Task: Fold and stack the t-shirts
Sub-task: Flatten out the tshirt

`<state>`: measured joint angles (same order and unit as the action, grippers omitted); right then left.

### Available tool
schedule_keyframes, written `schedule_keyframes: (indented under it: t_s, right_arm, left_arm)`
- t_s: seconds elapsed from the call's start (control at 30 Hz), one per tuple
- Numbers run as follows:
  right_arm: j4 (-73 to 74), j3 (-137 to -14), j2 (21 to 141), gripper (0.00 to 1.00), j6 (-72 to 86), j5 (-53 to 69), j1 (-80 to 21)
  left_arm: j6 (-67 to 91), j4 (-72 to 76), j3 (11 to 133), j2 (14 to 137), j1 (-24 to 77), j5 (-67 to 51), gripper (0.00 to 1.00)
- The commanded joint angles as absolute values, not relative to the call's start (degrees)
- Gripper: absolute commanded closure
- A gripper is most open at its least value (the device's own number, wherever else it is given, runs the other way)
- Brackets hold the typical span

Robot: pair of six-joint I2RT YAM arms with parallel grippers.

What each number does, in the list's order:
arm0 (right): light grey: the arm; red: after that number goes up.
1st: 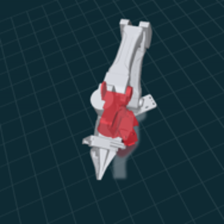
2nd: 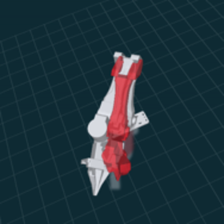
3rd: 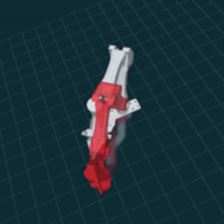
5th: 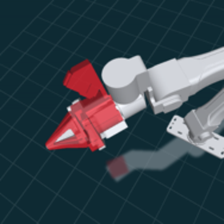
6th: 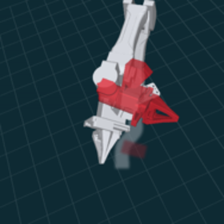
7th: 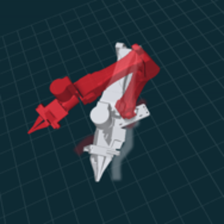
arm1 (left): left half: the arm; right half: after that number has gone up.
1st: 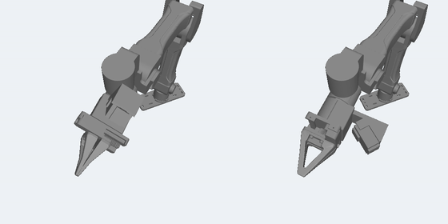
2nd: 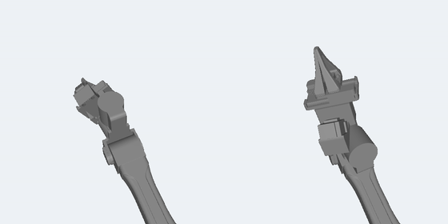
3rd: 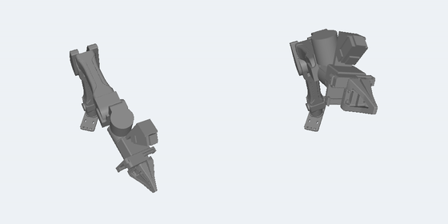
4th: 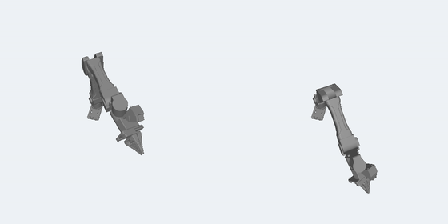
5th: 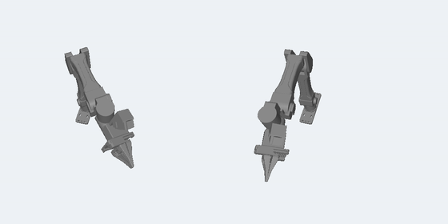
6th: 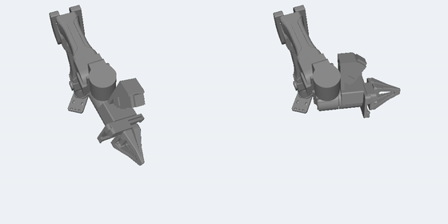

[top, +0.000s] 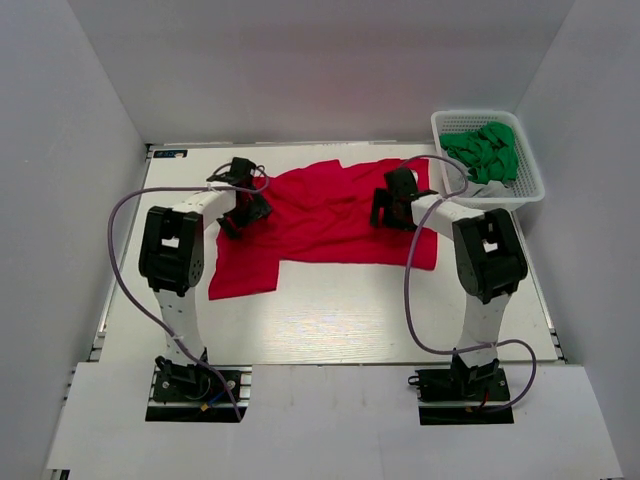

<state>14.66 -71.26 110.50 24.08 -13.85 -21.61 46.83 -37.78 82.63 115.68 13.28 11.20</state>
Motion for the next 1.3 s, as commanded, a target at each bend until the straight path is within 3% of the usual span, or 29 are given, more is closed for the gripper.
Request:
schedule_keyframes:
  t_s: [0.0,0.23,0.6,0.73,0.93,1.2,1.27]
  right_arm:
    - [16.25,-75.22,115.05,0.10,21.71,-8.97,-20.31]
    - [18.81,-78.41,109.79,0.10,19.07,-3.08,-21.00]
    - [15.12,-57.25,87.14,0.10,22.67,-2.28,-20.83]
    - [15.20,-49.76,80.62,0.10,24.08,-4.21,-20.57]
    - [18.10,-44.31,70.16,0.10,25.22,-5.27,-20.57]
    - [21.53,-40.78,63.02,0.10,26.72,-9.57,-20.57]
    - [22.06,-40.87,62.84,0.10,26.89,-11.07,-20.48]
  left_arm:
    - [47.46,-39.73,83.06,117.78,10.20,12.14,0.00]
    - [42.89,-38.32,78.69,105.14,9.67,9.67,0.00]
    - [55.88,-41.92,42.67,72.55,9.67,14.32,0.00]
    - [57.56,-43.94,37.10,66.64,9.14,16.77,0.00]
    - [60.72,-45.17,36.56,67.23,8.44,23.97,0.00]
    - [58.11,-37.73,35.95,73.91,6.25,19.36,0.00]
    - [56.96,-35.26,34.81,77.16,6.24,16.97,0.08]
